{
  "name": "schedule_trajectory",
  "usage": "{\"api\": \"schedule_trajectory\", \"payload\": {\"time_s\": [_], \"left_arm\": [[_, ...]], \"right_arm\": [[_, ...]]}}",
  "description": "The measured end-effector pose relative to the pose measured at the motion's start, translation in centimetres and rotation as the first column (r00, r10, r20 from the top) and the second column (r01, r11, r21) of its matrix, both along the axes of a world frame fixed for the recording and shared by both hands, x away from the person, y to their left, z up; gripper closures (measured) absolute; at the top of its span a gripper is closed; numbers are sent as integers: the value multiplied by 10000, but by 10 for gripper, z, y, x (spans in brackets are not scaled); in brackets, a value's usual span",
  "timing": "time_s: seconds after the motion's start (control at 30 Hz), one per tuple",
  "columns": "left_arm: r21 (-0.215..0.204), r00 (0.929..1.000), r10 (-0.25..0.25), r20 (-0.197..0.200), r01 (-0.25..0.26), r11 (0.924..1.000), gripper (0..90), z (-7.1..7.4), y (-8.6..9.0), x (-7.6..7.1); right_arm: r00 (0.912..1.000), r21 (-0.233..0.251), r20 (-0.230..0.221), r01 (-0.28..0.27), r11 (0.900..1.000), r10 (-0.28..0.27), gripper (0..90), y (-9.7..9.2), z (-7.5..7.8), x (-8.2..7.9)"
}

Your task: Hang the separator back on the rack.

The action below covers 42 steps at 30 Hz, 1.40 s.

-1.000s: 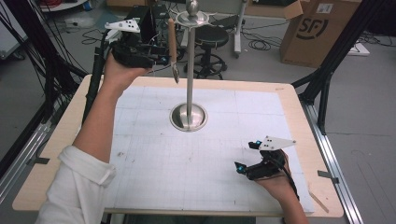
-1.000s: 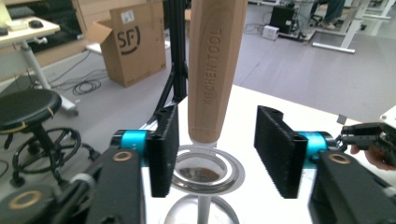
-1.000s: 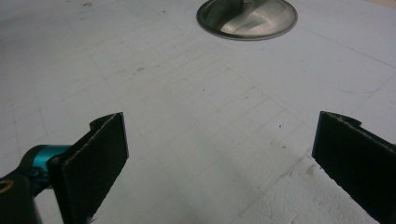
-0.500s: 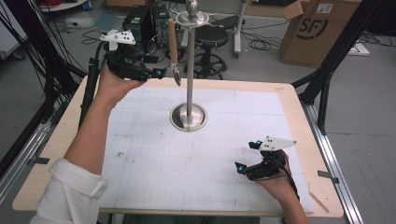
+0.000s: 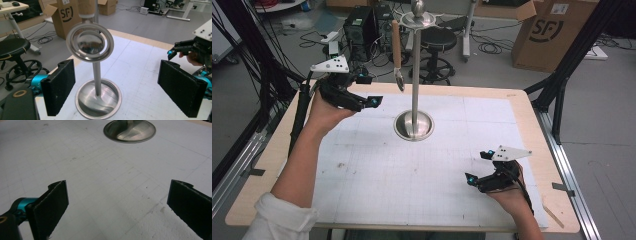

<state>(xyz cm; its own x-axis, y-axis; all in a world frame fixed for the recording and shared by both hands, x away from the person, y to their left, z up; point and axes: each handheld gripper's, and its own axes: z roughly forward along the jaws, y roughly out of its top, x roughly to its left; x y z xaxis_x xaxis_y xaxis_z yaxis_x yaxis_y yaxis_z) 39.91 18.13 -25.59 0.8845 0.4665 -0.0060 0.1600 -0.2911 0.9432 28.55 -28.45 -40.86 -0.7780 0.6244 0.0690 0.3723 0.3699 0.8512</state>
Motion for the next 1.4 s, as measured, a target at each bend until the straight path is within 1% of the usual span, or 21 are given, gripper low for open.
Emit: {"api": "schedule_trajectory", "payload": {"time_s": [0.03, 0.13, 0.27, 0.33, 0.5, 0.57, 0.6, 0.7, 0.8, 0.87, 0.93, 0.97, 1.03, 1.1, 1.13, 1.2, 1.3, 1.4], "left_arm": [[21, 10000, -8, 46, 8, 10000, 151, -1, 1, -2], [82, 9998, -35, 172, 33, 10000, 151, -7, 4, -8], [52, 9997, -34, 226, 32, 10000, 151, -15, 5, -16], [124, 9996, -87, 263, 84, 9999, 150, -18, 6, -19], [-36, 9993, -226, 297, 228, 9997, 148, -28, 8, -30], [-89, 9994, -267, 216, 269, 9996, 147, -33, 10, -34], [-47, 9993, -287, 226, 288, 9996, 145, -35, 11, -36], [-196, 9995, -298, 130, 301, 9994, 145, -42, 12, -41], [-250, 9994, -338, 79, 340, 9991, 144, -48, 12, -47], [-388, 9994, -354, 48, 356, 9986, 141, -54, 15, -51], [-406, 9994, -324, 80, 327, 9986, 142, -59, 17, -53], [-576, 9996, -290, 75, 294, 9979, 141, -62, 20, -54], [-819, 9996, -263, -41, 259, 9963, 142, -68, 23, -54], [-570, 9997, -170, -180, 159, 9982, 141, -71, 23, -53], [-536, 9997, -150, -167, 141, 9985, 139, -72, 23, -54], [-615, 9994, -257, -252, 241, 9978, 139, -77, 24, -57], [-495, 9985, -248, -488, 224, 9985, 139, -87, 24, -59], [-493, 9974, -245, -682, 211, 9986, 135, -95, 24, -59]], "right_arm": [[10000, -69, 55, -18, 10000, 18, 21, 0, -1, 1], [10000, -67, 1, -15, 10000, 15, 21, 0, -1, 1], [10000, 14, -41, 40, 10000, -40, 21, -1, -1, 1], [10000, 30, -11, 76, 10000, -76, 21, 0, 0, 1], [10000, -29, 9, 32, 10000, -32, 21, 1, 0, 1], [10000, -27, -2, 56, 10000, -56, 21, 1, 0, 1], [10000, -23, -29, 78, 10000, -78, 21, 0, 0, 1], [9999, 41, -84, 107, 9999, -106, 21, 0, 0, 1], [10000, 37, -37, 82, 10000, -82, 21, 1, 0, 1], [10000, 7, -78, 48, 10000, -48, 21, 1, 0, 1], [9999, 20, -78, 114, 9999, -114, 21, 0, -1, 1], [9999, 21, -59, 151, 9999, -151, 21, -1, -1, 1], [9997, 89, -96, 218, 9997, -217, 21, -3, 0, 1], [9997, 67, -86, 216, 9997, -216, 21, -4, -1, 1], [9997, 52, -91, 225, 9997, -224, 21, -4, -1, 1], [9997, -5, -116, 193, 9998, -194, 21, -3, -2, 1], [9998, -48, -111, 137, 9999, -138, 21, -2, -3, 1], [9999, -102, -105, 94, 9999, -95, 21, -2, -3, 1]]}}
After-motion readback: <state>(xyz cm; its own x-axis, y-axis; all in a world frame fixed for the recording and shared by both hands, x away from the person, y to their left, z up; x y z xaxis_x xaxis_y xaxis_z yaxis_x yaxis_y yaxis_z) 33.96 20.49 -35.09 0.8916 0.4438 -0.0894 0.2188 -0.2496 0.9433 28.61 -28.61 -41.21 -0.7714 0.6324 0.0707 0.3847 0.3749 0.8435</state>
